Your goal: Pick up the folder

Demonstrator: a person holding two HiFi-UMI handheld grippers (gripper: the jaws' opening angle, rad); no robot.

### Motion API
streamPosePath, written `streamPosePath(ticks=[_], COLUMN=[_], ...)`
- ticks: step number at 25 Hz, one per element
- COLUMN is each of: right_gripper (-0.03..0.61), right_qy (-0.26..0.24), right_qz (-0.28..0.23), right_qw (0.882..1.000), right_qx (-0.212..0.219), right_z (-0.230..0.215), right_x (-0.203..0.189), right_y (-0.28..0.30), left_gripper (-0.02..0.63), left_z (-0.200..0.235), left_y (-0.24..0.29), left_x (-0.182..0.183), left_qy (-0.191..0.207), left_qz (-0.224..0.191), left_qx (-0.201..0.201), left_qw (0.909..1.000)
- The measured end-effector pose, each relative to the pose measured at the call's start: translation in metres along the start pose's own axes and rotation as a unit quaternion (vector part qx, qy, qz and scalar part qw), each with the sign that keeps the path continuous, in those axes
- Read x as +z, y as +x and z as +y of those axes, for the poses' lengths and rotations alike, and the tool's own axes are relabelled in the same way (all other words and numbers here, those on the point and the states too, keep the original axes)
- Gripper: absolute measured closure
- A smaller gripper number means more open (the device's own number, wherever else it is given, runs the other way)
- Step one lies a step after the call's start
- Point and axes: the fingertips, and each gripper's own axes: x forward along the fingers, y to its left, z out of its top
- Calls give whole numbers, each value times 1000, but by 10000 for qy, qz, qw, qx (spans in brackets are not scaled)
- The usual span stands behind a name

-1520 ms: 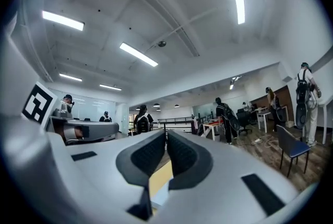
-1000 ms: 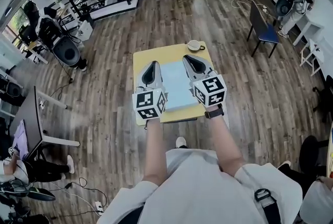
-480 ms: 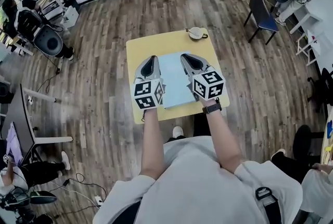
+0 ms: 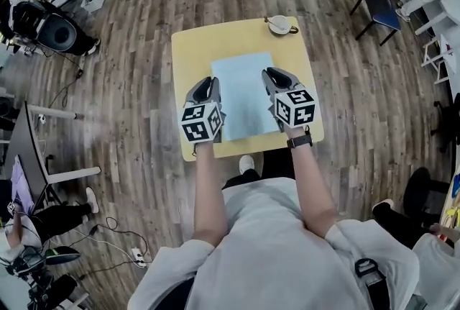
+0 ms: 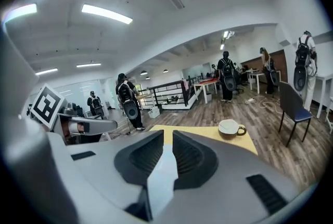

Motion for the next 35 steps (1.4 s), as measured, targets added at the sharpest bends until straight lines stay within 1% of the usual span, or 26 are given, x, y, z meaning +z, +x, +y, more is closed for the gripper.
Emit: streamPosePath(ticks=[5, 8, 10, 11, 12, 13, 15, 16, 17, 18, 20, 22, 23, 24, 25, 27, 31, 34, 35], right_gripper=[560, 558, 550, 507, 442, 419, 400, 377, 335, 317, 299, 277, 261, 241, 225, 205, 179, 181, 181], right_qy=[140, 259, 370, 417, 444, 454, 465, 465, 443, 404, 383, 521, 632, 765, 920, 1258, 1670, 2073, 2262], right_qz=[381, 558, 681, 765, 859, 948, 1081, 1152, 1248, 1362, 1538, 1517, 1453, 1415, 1441, 1614, 2012, 2229, 2252], right_qw=[9992, 9981, 9970, 9962, 9953, 9944, 9930, 9922, 9912, 9899, 9873, 9870, 9872, 9868, 9851, 9788, 9650, 9520, 9471], right_qx=[-1, -9, 11, 40, 68, 83, 66, 40, 6, -32, -82, -118, -157, -192, -189, -66, 187, 337, 348], right_z=[-15, -23, -27, -29, -30, -33, -41, -45, -49, -53, -60, -68, -73, -78, -82, -86, -85, -78, -78], right_x=[-36, -52, -61, -66, -71, -76, -86, -91, -97, -104, -115, -122, -125, -130, -136, -152, -178, -194, -198], right_y=[17, 26, 34, 38, 41, 45, 52, 55, 57, 59, 62, 65, 67, 68, 68, 69, 73, 74, 74], left_gripper=[518, 487, 455, 443, 425, 410, 378, 361, 348, 334, 293, 256, 229, 175, 136, 102, 91, 91, 91], left_z=[15, 20, 22, 22, 21, 21, 24, 27, 30, 34, 41, 44, 44, 41, 38, 32, 30, 24, 23], left_y=[17, 27, 33, 36, 39, 43, 51, 54, 57, 60, 63, 67, 70, 73, 76, 80, 88, 90, 91], left_x=[-36, -56, -65, -70, -77, -83, -95, -100, -104, -109, -118, -130, -137, -143, -148, -157, -176, -193, -197], left_qy=[-243, -408, -527, -564, -588, -611, -680, -735, -800, -865, -985, -1196, -1373, -1573, -1753, -1961, -2180, -2282, -2259], left_qz=[449, 766, 945, 1025, 1109, 1193, 1336, 1393, 1442, 1486, 1581, 1763, 1884, 2001, 2098, 2240, 2479, 2851, 2941], left_qx=[53, -10, -92, -139, -179, -201, -184, -153, -112, -67, -1, -29, -104, -216, -338, -518, -601, -623, -608], left_qw=[9987, 9962, 9941, 9930, 9919, 9908, 9885, 9874, 9862, 9851, 9825, 9771, 9724, 9668, 9613, 9533, 9420, 9288, 9267])
